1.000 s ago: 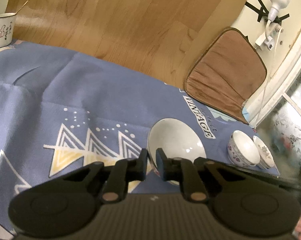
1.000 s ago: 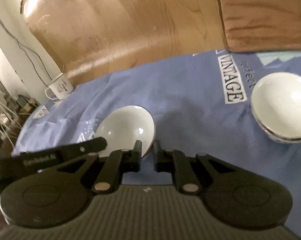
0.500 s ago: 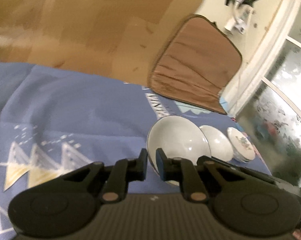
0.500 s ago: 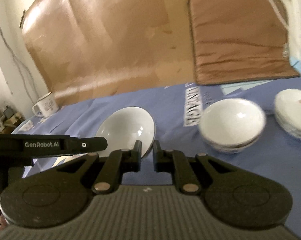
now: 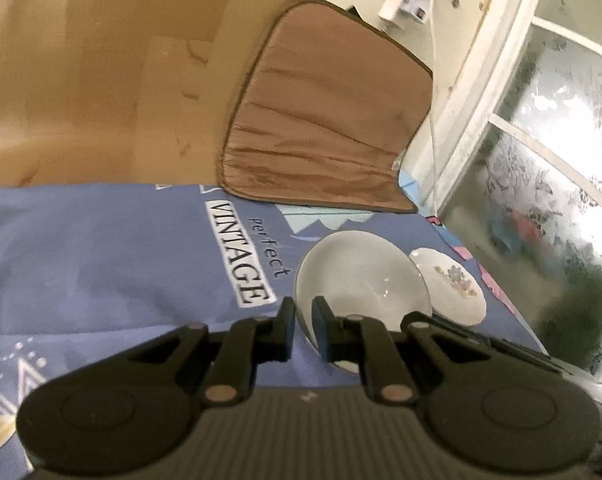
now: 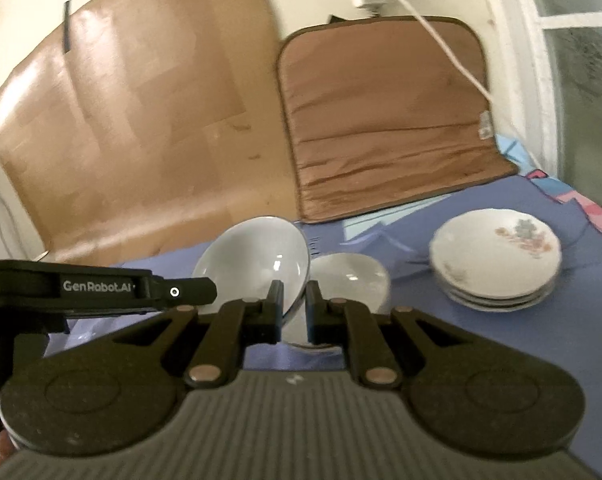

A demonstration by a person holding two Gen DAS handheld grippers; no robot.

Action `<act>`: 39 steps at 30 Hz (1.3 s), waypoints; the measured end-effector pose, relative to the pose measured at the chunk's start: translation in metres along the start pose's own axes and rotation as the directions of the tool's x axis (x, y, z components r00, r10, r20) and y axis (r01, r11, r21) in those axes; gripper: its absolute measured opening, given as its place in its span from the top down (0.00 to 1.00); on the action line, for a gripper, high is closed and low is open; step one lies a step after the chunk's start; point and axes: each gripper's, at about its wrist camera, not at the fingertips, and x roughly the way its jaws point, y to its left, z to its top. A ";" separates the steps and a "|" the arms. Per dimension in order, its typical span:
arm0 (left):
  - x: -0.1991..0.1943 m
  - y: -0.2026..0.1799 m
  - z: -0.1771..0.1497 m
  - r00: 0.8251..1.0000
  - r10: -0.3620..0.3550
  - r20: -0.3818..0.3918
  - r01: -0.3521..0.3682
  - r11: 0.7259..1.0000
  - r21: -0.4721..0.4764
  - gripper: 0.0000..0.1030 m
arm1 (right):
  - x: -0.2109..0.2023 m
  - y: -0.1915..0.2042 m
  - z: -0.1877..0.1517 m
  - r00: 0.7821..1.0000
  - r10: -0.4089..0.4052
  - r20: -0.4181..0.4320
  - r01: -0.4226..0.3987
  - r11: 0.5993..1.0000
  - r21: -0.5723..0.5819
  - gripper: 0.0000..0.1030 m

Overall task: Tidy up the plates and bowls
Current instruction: 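Carry the bowl to the plate stack and lower it into the other bowls, then open the right gripper and withdraw it from the bowl stack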

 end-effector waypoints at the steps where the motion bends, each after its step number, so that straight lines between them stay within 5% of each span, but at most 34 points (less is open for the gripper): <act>1: 0.004 -0.002 0.001 1.000 0.001 -0.005 -0.001 1.000 0.004 0.89 | 0.000 -0.002 0.000 1.000 -0.006 0.001 0.006 1.000 0.005 0.87; 16: 0.032 -0.014 0.001 0.998 0.029 -0.060 -0.026 0.999 0.040 0.89 | 0.009 -0.023 -0.002 0.999 -0.047 -0.007 0.047 0.997 0.063 0.83; 25: 0.026 -0.015 0.003 0.995 0.099 -0.010 -0.098 0.992 0.075 0.63 | 0.008 -0.025 -0.003 0.998 -0.065 0.025 0.063 0.994 0.092 0.73; 30: 0.025 -0.016 0.004 0.991 0.135 0.000 -0.135 0.986 0.099 0.57 | 0.009 -0.028 -0.003 0.997 -0.073 0.021 0.070 0.991 0.110 0.72; 34: 0.025 -0.016 0.002 0.986 0.166 0.012 -0.166 0.979 0.121 0.52 | 0.006 -0.032 -0.002 0.997 -0.067 0.030 0.063 0.988 0.143 0.54; 39: 0.024 -0.013 0.001 0.982 0.188 0.024 -0.189 0.973 0.129 0.45 | 0.005 -0.035 -0.005 0.997 -0.065 0.045 0.057 0.985 0.162 0.53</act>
